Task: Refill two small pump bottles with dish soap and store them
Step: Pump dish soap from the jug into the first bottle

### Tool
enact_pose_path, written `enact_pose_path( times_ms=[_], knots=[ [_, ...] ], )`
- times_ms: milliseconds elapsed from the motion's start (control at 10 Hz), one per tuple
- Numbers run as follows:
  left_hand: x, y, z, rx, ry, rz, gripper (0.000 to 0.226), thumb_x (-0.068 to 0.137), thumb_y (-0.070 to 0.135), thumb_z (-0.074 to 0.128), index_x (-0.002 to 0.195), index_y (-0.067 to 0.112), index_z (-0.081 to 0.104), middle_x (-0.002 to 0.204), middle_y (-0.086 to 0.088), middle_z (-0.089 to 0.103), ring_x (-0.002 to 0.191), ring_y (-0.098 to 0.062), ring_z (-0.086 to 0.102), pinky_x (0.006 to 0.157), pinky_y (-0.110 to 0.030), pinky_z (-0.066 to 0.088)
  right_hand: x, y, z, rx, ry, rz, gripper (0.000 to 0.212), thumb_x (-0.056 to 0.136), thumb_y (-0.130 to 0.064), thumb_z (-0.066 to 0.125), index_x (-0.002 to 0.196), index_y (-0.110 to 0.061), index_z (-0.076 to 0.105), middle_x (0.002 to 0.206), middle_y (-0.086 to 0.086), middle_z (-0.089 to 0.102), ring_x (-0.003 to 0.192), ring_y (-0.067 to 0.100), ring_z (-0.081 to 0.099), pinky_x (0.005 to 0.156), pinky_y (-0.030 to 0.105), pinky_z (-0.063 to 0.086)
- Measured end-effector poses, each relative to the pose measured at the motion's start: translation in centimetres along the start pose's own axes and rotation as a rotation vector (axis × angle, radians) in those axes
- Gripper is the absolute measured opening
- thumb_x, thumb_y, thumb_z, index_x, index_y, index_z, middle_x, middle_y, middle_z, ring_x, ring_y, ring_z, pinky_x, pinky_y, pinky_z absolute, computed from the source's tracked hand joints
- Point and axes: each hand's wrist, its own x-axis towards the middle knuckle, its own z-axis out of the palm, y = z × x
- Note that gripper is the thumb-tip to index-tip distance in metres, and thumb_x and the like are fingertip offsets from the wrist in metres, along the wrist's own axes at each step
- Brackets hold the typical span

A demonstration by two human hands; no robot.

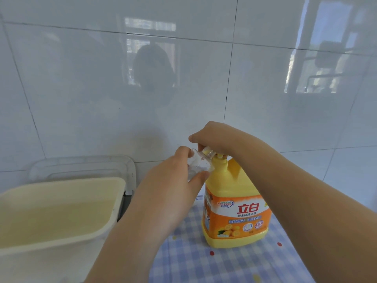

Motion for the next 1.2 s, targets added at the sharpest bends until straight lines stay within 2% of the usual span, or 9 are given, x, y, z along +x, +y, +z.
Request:
enact_pose_path(
  times_ms=[100, 300, 400, 500, 600, 800, 1000, 1100, 1200],
  knots=[
    [0.0, 0.0, 0.0, 0.023, -0.01, -0.004, 0.043, 0.093, 0.053, 0.047, 0.129, 0.033, 0.037, 0.116, 0.014, 0.062, 0.099, -0.006, 0.059, 0.074, -0.022, 0.044, 0.4, 0.5, 0.5, 0.017, 0.037, -0.038, 0.035, 0.099, -0.025, 0.042, 0.112, 0.0, 0.063, 0.087, 0.006, 0.052, 0.078, 0.021, 0.049, 0.069, 0.031, 0.041],
    [-0.1, 0.2, 0.1, 0.017, -0.01, -0.018, 0.043, 0.092, 0.053, 0.049, 0.128, 0.035, 0.037, 0.118, 0.015, 0.061, 0.092, -0.004, 0.057, 0.067, -0.017, 0.039, 0.7, 0.9, 0.5, 0.02, 0.049, -0.04, 0.033, 0.1, -0.027, 0.042, 0.11, -0.004, 0.063, 0.092, 0.006, 0.053, 0.084, 0.021, 0.049, 0.074, 0.03, 0.041],
    [-0.1, 0.1, 0.1, 0.03, -0.004, -0.015, 0.044, 0.092, 0.054, 0.048, 0.13, 0.035, 0.037, 0.12, 0.016, 0.06, 0.099, -0.004, 0.056, 0.07, -0.017, 0.038, 0.6, 0.7, 0.5, 0.054, 0.056, -0.013, 0.036, 0.1, -0.023, 0.041, 0.115, 0.002, 0.062, 0.093, 0.013, 0.055, 0.077, 0.02, 0.047, 0.069, 0.029, 0.04],
    [-0.1, 0.2, 0.0, 0.04, -0.005, -0.01, 0.046, 0.092, 0.054, 0.046, 0.132, 0.034, 0.036, 0.123, 0.016, 0.057, 0.096, -0.001, 0.051, 0.066, -0.015, 0.035, 0.3, 0.1, 0.5, 0.077, 0.041, 0.041, 0.037, 0.098, -0.007, 0.036, 0.126, 0.01, 0.052, 0.07, 0.015, 0.046, 0.055, 0.013, 0.024, 0.051, 0.022, 0.024],
    [-0.2, 0.3, -0.2, 0.044, 0.002, -0.005, 0.044, 0.093, 0.052, 0.048, 0.132, 0.034, 0.036, 0.125, 0.015, 0.057, 0.099, -0.004, 0.055, 0.064, -0.015, 0.035, 0.6, 0.1, 0.6, 0.012, 0.069, 0.024, 0.037, 0.096, -0.016, 0.042, 0.118, 0.007, 0.059, 0.061, 0.001, 0.031, 0.053, 0.013, 0.027, 0.05, 0.024, 0.025],
    [-0.2, 0.2, -0.5, 0.049, 0.026, -0.018, 0.045, 0.093, 0.051, 0.048, 0.133, 0.035, 0.035, 0.125, 0.013, 0.056, 0.106, -0.008, 0.056, 0.075, -0.021, 0.039, 0.8, 0.1, 0.6, -0.031, 0.104, 0.02, 0.033, 0.09, -0.025, 0.046, 0.101, -0.004, 0.068, 0.057, -0.001, 0.045, 0.052, 0.017, 0.042, 0.054, 0.025, 0.035],
    [-0.2, 0.6, -0.6, -0.014, 0.051, -0.004, 0.044, 0.092, 0.053, 0.049, 0.131, 0.037, 0.037, 0.118, 0.016, 0.055, 0.089, -0.003, 0.049, 0.07, -0.019, 0.039, 0.4, -0.4, -0.5, -0.027, 0.133, 0.007, 0.032, 0.088, -0.027, 0.045, 0.078, -0.007, 0.068, 0.03, -0.005, 0.049, 0.028, 0.013, 0.052, 0.048, 0.019, 0.041],
    [-0.3, 0.6, -0.5, -0.019, 0.039, -0.008, 0.045, 0.093, 0.053, 0.048, 0.133, 0.037, 0.036, 0.12, 0.017, 0.054, 0.089, -0.002, 0.047, 0.069, -0.018, 0.036, 0.3, -0.3, -0.5, -0.005, 0.104, 0.012, 0.034, 0.089, -0.026, 0.047, 0.094, 0.001, 0.068, 0.043, 0.002, 0.057, 0.027, 0.014, 0.05, 0.045, 0.018, 0.041],
    [-0.3, 0.5, -0.5, -0.022, 0.033, -0.006, 0.043, 0.093, 0.053, 0.048, 0.131, 0.037, 0.037, 0.118, 0.017, 0.055, 0.087, -0.002, 0.049, 0.063, -0.015, 0.04, 0.0, -0.6, -0.5, 0.019, 0.049, 0.008, 0.037, 0.093, -0.027, 0.049, 0.107, 0.004, 0.064, 0.091, 0.015, 0.072, 0.037, 0.018, 0.049, 0.046, 0.021, 0.04]
  ],
)
